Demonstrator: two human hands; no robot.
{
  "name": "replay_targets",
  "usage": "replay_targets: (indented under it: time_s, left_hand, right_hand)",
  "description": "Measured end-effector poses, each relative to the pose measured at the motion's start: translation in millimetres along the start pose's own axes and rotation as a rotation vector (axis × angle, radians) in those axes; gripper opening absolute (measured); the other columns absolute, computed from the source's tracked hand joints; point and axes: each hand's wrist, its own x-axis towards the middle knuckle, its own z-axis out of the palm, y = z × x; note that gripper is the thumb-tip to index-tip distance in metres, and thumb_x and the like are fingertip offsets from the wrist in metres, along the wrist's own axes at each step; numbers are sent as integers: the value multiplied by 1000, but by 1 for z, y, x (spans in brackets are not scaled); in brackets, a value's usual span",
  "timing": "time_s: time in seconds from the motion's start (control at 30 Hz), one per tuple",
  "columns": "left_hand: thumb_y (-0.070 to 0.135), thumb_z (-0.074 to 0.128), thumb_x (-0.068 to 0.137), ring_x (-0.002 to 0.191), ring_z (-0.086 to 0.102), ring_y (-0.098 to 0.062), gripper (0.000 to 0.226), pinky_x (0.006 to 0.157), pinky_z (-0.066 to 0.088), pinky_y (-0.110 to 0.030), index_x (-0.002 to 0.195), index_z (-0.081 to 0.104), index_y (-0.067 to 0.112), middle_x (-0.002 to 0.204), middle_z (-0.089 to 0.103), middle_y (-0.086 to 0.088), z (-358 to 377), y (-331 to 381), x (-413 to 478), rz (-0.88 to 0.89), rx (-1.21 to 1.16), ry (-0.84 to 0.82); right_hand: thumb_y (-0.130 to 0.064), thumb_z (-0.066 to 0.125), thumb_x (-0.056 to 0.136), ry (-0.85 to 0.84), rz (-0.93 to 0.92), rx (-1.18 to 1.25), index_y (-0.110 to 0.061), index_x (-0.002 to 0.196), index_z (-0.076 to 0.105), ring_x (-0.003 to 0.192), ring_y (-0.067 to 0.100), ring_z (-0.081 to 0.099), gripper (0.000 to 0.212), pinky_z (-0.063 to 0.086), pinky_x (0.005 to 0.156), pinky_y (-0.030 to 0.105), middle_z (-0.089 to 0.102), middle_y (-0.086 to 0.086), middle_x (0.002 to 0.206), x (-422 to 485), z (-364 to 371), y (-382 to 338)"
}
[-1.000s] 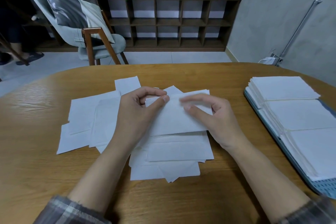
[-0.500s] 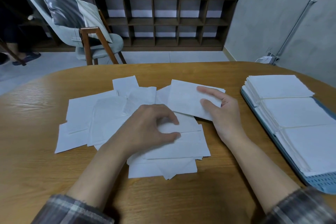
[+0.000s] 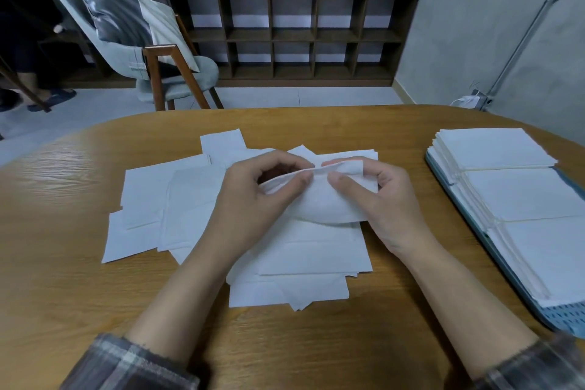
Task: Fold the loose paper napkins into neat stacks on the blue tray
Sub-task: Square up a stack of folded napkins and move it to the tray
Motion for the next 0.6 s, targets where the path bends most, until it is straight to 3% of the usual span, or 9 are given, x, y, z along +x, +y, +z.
replay_targets:
  time_s: [0.17,0.33,0.4,0.5,0.57,0.6]
  left_hand:
    - [19,83,91,105,69,-3,21,86,54,-16,110,77,27,106,75,23,-1,-2,2,-13,7,118]
    - [23,83,91,102,70,-5,19,83,58,-22,108,78,27,105,76,20,3,-1,1,-71,-34,157]
    - [23,83,91,101,70,-5,19,82,58,-20,108,77,28,105,76,20,4,-1,1,-74,-36,151]
    - [23,84,90,102,70,-5,19,82,57,-19,107,77,29,106,76,22,4,-1,1,-74,-24,139]
    - [23,84,90,102,71,-5,19,83,58,-20,107,77,28,107,76,22,5,-1,1,-72,-22,136]
    - [23,84,90,102,71,-4,20,83,58,-20,107,77,29,107,76,22,5,-1,1,-70,-19,134]
  right_hand:
    - [-10,74,95,66,26,14,-18,110,80,98,5,71,18,54,75,20,78,-13,105,-1,4,-6]
    - [-5,73,94,-38,0,58,-29,144,56,102,6,72,59,58,78,22,73,-23,114,-6,8,-9]
    - [-6,74,95,-49,-10,31,-34,151,49,112,6,70,68,58,83,24,67,-21,132,-5,8,-10]
    - [-10,74,97,-32,-47,-90,-37,154,43,127,-15,52,70,51,94,13,47,-32,149,-5,9,-11]
    - [-16,74,97,-34,-57,-158,-42,154,42,140,-16,38,70,44,111,18,42,-36,153,-4,10,-11]
    - [-17,74,98,-38,-55,-180,-43,153,43,145,-12,34,69,40,120,27,41,-36,154,-4,10,-10]
